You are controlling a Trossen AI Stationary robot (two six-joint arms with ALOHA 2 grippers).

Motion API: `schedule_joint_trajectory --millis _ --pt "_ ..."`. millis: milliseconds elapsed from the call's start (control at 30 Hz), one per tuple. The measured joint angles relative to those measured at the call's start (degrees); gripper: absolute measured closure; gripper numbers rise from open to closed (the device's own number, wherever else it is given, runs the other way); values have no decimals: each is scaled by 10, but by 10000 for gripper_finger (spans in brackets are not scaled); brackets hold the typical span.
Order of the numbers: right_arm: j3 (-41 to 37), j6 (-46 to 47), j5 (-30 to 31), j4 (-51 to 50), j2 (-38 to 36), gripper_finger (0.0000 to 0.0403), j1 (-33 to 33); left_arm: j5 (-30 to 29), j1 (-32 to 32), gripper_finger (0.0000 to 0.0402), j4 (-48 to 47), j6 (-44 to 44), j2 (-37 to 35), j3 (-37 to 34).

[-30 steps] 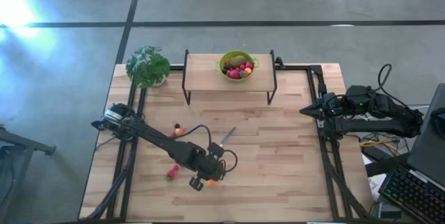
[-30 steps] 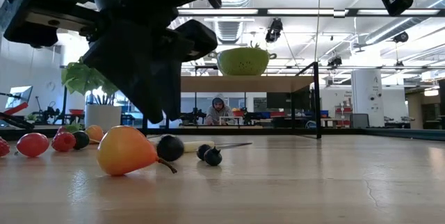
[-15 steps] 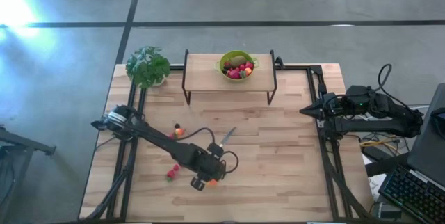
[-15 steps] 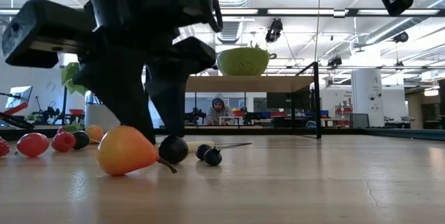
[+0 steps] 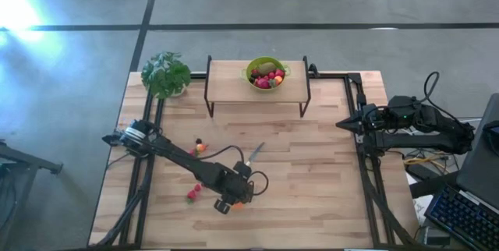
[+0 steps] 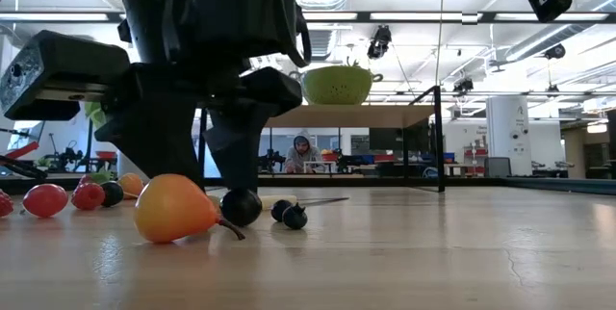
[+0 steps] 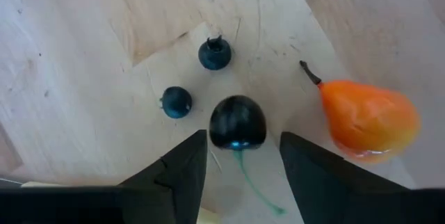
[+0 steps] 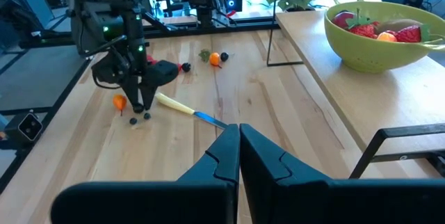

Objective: Pick & Place Fruit
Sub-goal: Put the black cherry into the strainer bowl

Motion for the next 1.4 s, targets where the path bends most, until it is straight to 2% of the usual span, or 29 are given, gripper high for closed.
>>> schedule_joint_trajectory --millis 133,400,733,1067,1400 --pt "0 0 0 0 0 394 0 1 0 234 -2 2 -1 1" --pt "0 0 0 0 0 394 0 1 0 322 -6 10 -1 2" --pt "0 0 0 0 0 394 0 0 0 395 -11 30 -1 2" --pt "0 0 0 0 0 394 0 -10 0 399 -32 32 -7 13" --pt "0 0 0 0 0 394 0 -29 0 400 -52 25 -65 16"
